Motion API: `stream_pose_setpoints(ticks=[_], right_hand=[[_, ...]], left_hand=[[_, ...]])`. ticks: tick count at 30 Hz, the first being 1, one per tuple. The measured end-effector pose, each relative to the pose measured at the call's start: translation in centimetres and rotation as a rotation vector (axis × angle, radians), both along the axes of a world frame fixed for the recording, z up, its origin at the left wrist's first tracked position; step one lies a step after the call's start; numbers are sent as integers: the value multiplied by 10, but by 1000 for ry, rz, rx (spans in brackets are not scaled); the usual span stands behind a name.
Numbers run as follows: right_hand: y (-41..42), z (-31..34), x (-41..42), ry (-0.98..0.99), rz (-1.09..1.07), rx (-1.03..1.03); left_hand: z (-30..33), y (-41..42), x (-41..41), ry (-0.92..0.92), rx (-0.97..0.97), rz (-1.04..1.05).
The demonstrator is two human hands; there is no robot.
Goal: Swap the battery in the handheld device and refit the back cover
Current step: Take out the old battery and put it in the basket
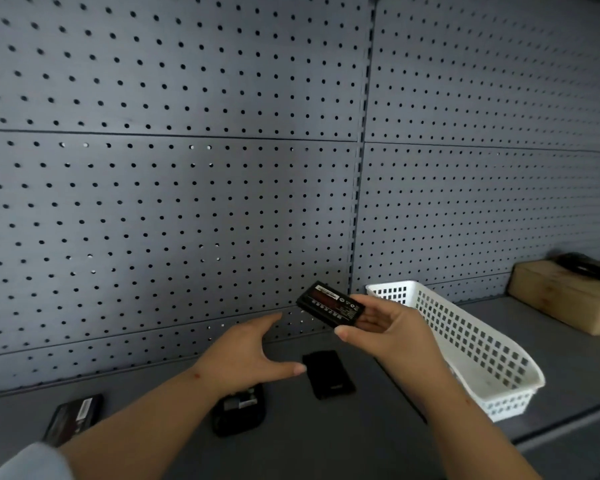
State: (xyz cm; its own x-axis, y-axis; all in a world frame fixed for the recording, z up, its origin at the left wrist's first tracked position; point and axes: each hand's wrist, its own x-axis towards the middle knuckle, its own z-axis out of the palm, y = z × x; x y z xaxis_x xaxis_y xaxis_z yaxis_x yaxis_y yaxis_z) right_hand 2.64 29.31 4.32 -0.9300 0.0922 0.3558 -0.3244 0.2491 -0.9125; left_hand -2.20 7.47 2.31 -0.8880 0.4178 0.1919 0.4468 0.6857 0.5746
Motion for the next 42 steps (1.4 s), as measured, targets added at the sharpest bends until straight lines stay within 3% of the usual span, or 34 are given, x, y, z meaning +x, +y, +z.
stream_pose_setpoints(ticks=[11, 22, 42], right_hand=[[78, 15, 7, 16, -65, -22], [140, -3, -5, -143, -154, -38], [160, -22, -32, -333, -218, 83]], left_hand=[[10, 67, -11, -41, 70, -76], [0, 107, -29, -20, 87, -107], [-11, 131, -54, -74, 116, -137]])
